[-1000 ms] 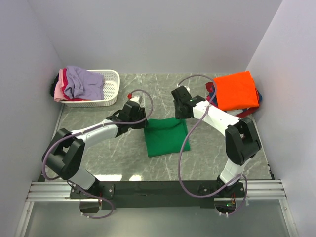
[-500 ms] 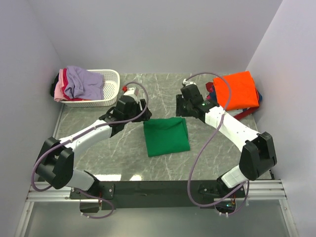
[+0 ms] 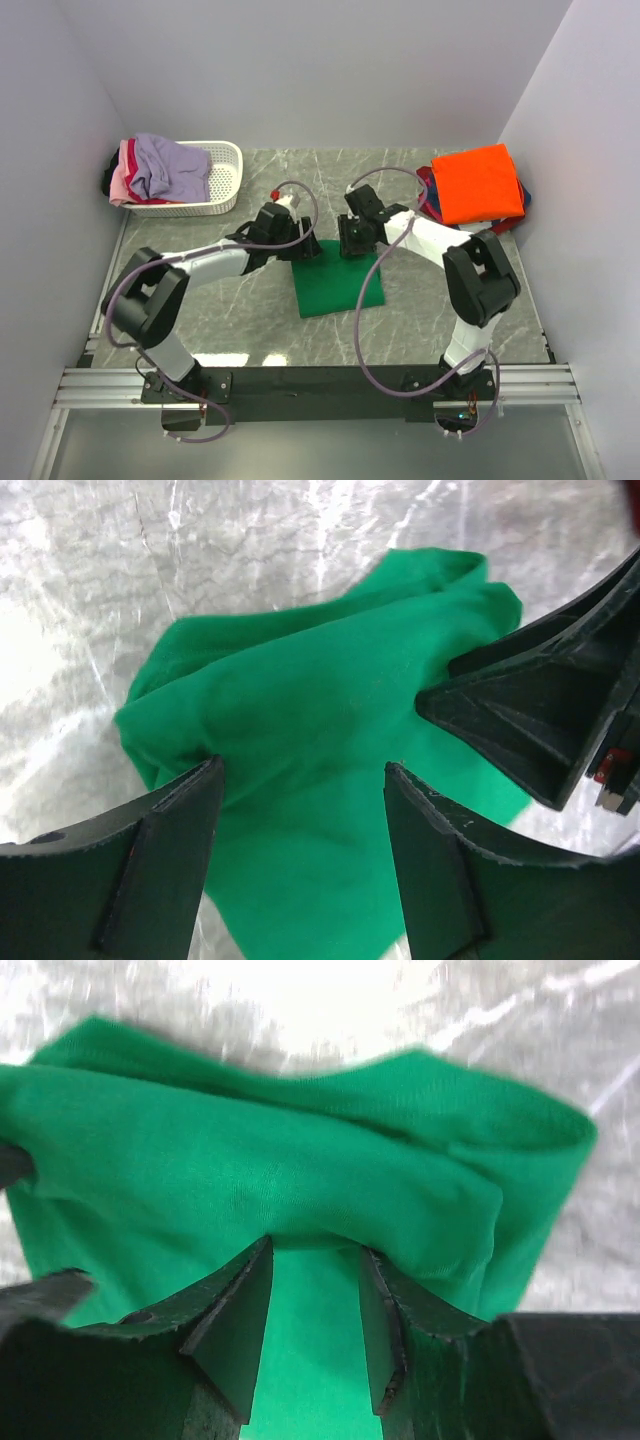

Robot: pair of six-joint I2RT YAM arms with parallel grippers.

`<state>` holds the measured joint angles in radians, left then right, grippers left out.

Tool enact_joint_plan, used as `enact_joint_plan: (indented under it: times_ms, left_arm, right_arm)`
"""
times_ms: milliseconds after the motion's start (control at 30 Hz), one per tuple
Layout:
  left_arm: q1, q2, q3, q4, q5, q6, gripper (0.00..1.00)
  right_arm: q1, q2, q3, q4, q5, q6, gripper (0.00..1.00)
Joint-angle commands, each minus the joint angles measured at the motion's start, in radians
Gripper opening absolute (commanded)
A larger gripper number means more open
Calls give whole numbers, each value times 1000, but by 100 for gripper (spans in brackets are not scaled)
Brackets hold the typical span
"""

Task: Fold and stack the t-shirts
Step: Fold the tshirt

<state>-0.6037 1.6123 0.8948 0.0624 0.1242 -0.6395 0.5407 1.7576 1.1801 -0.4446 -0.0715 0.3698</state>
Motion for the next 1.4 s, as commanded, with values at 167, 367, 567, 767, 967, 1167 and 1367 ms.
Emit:
enact_joint_plan:
  times_ms: [167,367,567,767,967,1167,1367]
  left_arm:
    - [4,75,113,27,-52,43,71]
    - [4,54,138,10,-104,52,71]
    - [-22,-43,107,-44,-153,50,72]
    - [-62,-130,1,-138,-133,23,72]
    - [-91,-137,-69,-179,-150,-15,72]
    - [-91,-112,-106,-138,-155,-20,72]
    - [-93,-25,-94,-78,-155,-8,70]
  right_arm:
    - [-45,36,98,33,110,15,47]
    - [-97,-56,33,47,154,18,51]
    - [-130,-202,-97,80,75,21,64]
    - [-173,-302,-260,127,-57,27,69]
    - [-229,-337,-401,256,-249,40,70]
    - [-271,-323,-450,303,-335,40,71]
    - [-277,-250,-468,348,-358,41,71]
